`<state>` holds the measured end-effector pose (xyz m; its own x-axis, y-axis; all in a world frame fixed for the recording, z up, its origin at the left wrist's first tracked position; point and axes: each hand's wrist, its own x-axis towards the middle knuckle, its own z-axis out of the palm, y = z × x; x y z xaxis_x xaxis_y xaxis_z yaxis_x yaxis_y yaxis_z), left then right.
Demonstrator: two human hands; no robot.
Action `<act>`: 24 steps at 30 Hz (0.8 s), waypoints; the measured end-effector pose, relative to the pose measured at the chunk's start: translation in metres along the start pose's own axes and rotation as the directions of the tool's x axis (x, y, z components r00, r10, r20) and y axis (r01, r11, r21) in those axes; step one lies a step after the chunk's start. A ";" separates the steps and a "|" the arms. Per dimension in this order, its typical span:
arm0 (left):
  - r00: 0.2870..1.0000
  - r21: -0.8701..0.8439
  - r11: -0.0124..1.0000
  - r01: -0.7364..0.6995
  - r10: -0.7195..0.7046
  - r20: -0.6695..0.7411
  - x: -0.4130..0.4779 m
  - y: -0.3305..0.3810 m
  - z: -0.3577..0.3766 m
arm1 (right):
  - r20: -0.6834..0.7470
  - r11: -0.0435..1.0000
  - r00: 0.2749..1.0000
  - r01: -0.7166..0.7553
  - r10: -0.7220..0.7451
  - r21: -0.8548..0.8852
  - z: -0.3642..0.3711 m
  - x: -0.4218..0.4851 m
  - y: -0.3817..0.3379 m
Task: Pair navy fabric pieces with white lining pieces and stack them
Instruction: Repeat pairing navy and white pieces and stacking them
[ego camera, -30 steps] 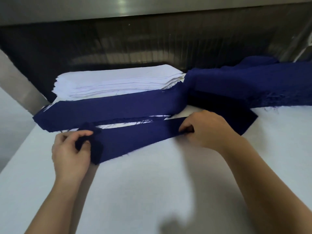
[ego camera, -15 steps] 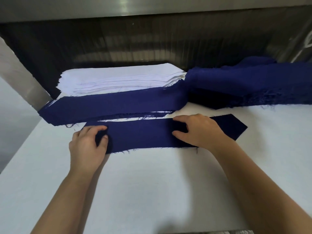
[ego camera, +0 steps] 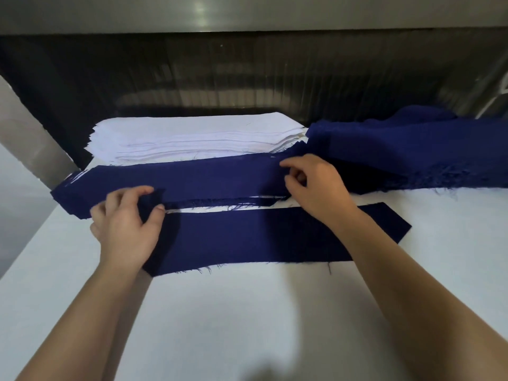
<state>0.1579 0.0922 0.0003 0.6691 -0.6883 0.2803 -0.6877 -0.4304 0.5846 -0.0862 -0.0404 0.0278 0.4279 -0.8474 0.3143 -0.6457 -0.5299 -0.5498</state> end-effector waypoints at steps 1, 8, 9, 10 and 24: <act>1.000 0.001 1.000 0.010 -0.010 -0.007 0.011 0.001 0.000 | -0.011 1.000 1.000 -0.005 0.005 0.018 0.004 0.009 -0.001; 0.996 -0.014 0.996 0.088 -0.088 0.009 0.071 0.019 0.014 | -0.016 0.995 0.995 -0.095 0.095 0.015 0.037 0.058 -0.004; 0.996 0.000 0.997 0.076 -0.076 0.052 0.076 0.023 0.018 | -0.013 0.995 0.995 -0.099 0.099 -0.010 0.041 0.062 -0.003; 0.994 0.012 0.998 0.062 -0.062 0.090 0.080 0.028 0.023 | -0.004 0.994 0.994 -0.105 0.105 -0.036 0.045 0.066 -0.003; 0.998 0.197 0.980 0.022 -0.032 0.052 0.129 0.032 0.063 | 0.034 0.964 0.988 -0.142 0.153 -0.223 0.073 0.100 0.020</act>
<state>0.2044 -0.0475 0.0072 0.6756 -0.7031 0.2216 -0.7151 -0.5520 0.4288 -0.0101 -0.1338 -0.0084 0.3450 -0.9171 0.1998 -0.8244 -0.3979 -0.4026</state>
